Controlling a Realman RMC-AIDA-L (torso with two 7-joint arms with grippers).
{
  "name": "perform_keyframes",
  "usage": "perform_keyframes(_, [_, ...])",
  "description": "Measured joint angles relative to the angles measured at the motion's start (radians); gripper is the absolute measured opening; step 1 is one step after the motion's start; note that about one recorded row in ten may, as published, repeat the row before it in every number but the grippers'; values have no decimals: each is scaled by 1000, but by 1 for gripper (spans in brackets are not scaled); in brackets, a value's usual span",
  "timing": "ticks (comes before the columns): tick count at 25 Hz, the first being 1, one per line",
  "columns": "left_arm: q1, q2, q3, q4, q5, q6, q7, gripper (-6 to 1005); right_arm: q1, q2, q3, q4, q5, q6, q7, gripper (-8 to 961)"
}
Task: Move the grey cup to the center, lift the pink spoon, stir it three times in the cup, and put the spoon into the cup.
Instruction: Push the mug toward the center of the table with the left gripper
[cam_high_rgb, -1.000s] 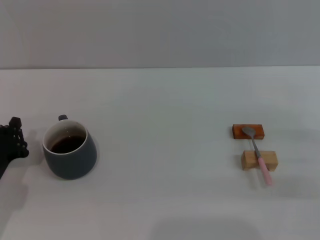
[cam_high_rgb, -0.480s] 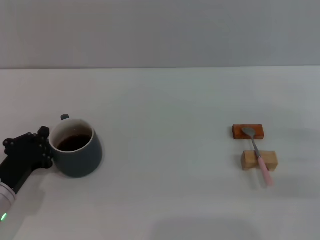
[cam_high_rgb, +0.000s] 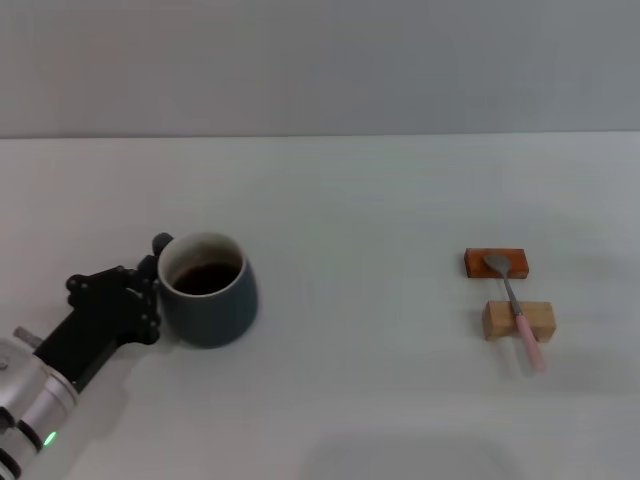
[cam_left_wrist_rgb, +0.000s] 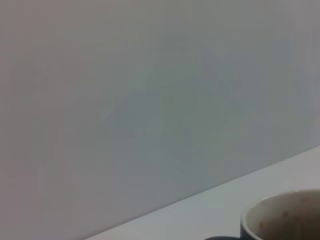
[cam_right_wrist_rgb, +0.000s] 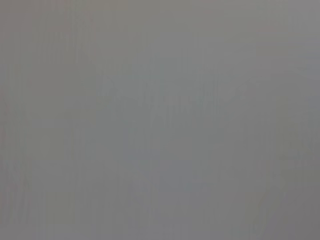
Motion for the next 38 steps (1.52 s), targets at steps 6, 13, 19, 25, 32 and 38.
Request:
perform_keyframes(6, [23, -5, 64, 60, -7, -4, -3, 1, -3, -1, -4, 17, 0, 7, -1, 738])
perform_keyframes(13, [61, -7, 201, 176, -54, -68, -38, 1, -11, -1, -4, 30, -2, 12, -2, 738])
perform_keyframes(19, [69, -7, 300, 219, -155, -97, -26, 2, -12, 0, -5, 35, -4, 12, -2, 738])
perform_keyframes(25, [71, -7, 315, 230, -183, -99, -14, 2, -12, 0, -7, 35, -5, 12, -2, 737])
perform_keyframes(32, [59, -2, 237, 210, -191, -99, 19, 3, -12, 0, -13, 35, -5, 20, -2, 737])
perform_keyframes(38, [19, -1, 203, 179, -194, -104, 39, 3, -15, 1, -17, 35, -2, 24, -2, 737])
